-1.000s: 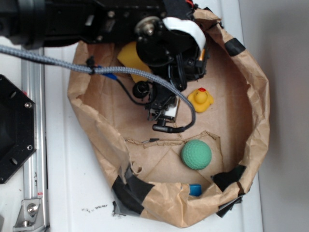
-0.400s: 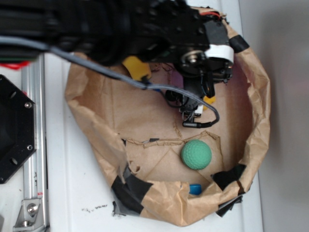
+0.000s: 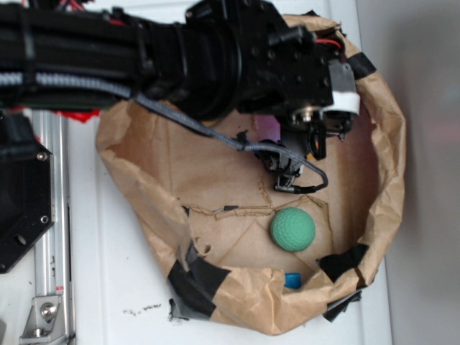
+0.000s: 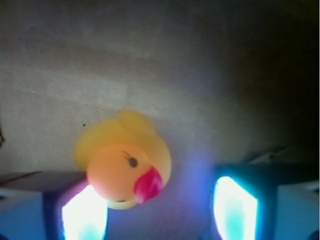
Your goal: Grab the yellow duck.
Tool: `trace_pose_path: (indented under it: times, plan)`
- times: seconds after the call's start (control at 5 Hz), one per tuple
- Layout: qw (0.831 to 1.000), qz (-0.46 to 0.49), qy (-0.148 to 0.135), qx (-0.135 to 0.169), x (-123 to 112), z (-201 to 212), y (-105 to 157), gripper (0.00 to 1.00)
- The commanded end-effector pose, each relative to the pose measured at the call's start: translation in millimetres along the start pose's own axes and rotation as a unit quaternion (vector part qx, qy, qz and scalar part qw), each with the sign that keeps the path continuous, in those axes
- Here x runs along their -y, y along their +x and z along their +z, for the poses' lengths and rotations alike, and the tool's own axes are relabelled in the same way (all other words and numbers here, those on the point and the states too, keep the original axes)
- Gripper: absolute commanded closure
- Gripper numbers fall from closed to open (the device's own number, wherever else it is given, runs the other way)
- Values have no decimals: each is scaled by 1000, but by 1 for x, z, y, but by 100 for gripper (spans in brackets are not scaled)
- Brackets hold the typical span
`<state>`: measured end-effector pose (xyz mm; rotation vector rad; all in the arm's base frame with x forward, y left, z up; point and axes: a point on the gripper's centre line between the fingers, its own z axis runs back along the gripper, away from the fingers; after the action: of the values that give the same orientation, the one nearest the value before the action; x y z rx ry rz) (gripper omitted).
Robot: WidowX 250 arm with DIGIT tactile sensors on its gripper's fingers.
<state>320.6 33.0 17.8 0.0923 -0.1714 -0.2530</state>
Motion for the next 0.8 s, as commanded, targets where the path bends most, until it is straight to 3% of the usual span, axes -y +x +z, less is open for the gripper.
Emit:
trace_pose_path:
  times: [0.0,0.6]
  plan:
    - [1000,-9,20,2,11,-10,-2,100]
    - [1000,-5,12,4,11,-3,-3,100]
